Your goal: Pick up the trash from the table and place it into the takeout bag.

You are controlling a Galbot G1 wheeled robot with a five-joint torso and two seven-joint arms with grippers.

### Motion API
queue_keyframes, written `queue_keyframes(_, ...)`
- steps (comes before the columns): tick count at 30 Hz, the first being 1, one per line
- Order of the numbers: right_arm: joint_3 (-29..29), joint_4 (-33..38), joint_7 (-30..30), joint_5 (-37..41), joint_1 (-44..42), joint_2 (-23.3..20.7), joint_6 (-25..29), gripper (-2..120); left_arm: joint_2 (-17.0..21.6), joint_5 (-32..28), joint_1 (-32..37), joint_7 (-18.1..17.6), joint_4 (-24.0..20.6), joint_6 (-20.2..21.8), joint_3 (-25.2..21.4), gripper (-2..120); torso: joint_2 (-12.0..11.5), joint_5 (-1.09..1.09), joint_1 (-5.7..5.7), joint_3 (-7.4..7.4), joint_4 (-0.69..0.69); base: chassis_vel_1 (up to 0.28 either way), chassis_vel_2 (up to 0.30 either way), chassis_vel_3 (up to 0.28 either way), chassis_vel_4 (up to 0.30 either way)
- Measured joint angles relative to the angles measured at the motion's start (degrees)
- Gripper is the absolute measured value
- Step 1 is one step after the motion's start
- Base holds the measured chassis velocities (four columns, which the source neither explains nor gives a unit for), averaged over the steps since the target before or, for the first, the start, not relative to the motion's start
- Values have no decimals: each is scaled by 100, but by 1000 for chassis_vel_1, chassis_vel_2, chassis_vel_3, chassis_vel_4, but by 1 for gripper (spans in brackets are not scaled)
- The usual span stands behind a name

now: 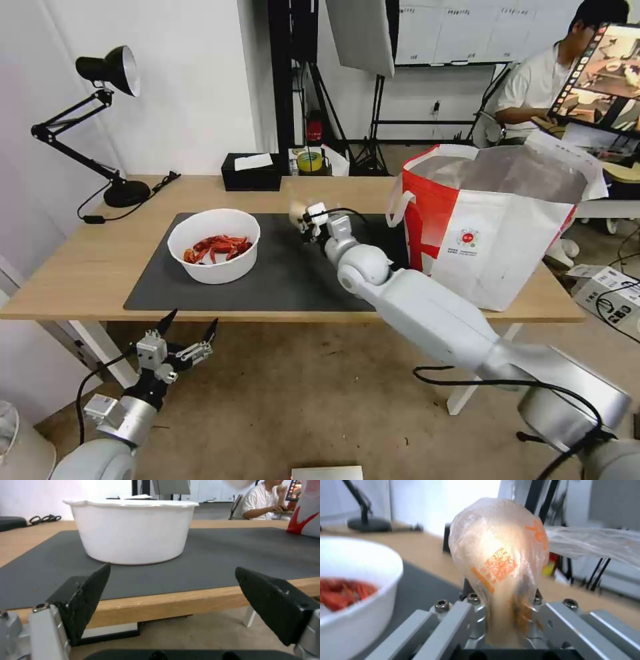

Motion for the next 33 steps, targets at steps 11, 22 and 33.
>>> queue_keyframes(11,840,1444,1173,-1564,-885,-558,254,7,-5,56,51,-27,-59,14,60,100,0,0,-1,0,0,0,0,0,0)
queue_keyframes(22,1712,2087,3204,-1652,-1048,-822,-751,7,-47,145,148,-47,-95,20,54,100,0,-1,0,0,0,0,0,0,0)
queue_keyframes(33,1837,2082,3769,-307,-842,-1256,-906,7,-114,197,125,-48,-93,19,166,100,0,0,0,0,0,0,0,0,0)
